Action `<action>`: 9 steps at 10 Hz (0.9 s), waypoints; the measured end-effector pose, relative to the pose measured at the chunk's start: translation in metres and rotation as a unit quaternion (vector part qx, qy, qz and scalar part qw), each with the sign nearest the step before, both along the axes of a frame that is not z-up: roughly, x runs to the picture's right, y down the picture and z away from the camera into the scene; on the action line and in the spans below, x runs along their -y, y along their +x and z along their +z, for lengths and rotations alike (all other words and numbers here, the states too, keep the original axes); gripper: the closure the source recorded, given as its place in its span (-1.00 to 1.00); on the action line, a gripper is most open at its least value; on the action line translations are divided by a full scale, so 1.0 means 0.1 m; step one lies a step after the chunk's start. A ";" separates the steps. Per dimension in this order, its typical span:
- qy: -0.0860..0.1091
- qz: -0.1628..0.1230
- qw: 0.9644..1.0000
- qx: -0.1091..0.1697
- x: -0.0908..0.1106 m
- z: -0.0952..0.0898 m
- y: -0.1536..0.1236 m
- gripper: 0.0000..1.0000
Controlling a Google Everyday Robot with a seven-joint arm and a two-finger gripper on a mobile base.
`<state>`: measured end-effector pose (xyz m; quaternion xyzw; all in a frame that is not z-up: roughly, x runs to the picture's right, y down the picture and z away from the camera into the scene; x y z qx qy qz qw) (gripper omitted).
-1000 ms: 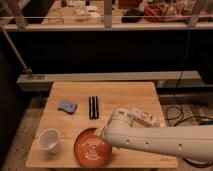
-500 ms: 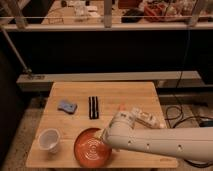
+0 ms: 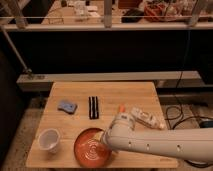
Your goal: Pick up the ceramic bowl
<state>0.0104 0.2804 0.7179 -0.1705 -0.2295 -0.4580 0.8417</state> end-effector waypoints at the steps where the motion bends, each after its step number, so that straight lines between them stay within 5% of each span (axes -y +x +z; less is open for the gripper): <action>1: -0.002 0.002 1.000 0.002 -0.03 0.02 -0.01 -0.60; 7: -0.011 0.009 1.000 0.009 -0.16 0.09 -0.02 -0.52; 9: -0.014 0.011 1.000 0.012 -0.20 0.11 -0.02 -0.15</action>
